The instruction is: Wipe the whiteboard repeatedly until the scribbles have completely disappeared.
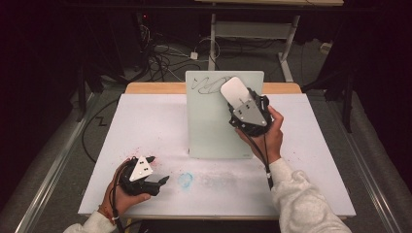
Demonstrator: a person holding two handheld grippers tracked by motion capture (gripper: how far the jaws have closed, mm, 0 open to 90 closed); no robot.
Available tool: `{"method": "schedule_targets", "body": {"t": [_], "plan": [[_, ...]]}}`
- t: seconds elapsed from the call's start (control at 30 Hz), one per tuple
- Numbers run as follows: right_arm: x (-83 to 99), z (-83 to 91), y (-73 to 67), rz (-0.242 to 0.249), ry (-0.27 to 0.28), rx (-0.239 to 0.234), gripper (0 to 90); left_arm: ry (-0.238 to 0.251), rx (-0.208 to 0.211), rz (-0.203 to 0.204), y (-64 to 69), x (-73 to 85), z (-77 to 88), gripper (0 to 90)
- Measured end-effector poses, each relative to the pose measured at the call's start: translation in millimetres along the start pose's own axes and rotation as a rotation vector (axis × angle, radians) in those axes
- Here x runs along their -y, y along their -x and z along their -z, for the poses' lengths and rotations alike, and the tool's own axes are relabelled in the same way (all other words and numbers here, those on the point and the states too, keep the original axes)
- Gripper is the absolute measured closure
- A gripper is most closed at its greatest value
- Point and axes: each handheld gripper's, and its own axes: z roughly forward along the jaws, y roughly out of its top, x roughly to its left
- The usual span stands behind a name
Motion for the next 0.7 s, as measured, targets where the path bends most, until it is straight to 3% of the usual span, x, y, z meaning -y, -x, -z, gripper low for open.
{"method": "schedule_targets", "body": {"t": [0.13,0.23,0.3,0.6,0.7], "plan": [[2.7,-0.2,-18.8,0.042,-0.004,-0.029,30.8,0.001,-0.001,-0.003,0.3,-0.2,0.1,18.5],[3.8,0.2,-21.5,0.066,-0.004,-0.039,30.8,0.001,-0.002,-0.002,0.0,0.0,0.7,18.6],[3.3,0.5,-15.8,0.06,-0.001,-0.053,30.8,0.001,-0.003,-0.002,0.0,0.1,1.0,18.6],[1.2,2.7,30.4,-0.059,-0.001,0.077,30.8,0.002,-0.003,-0.003,-0.2,0.1,1.1,18.5],[2.2,3.1,34.2,-0.087,0.002,0.08,30.9,0.002,-0.003,-0.004,0.2,-0.2,0.8,18.5]]}}
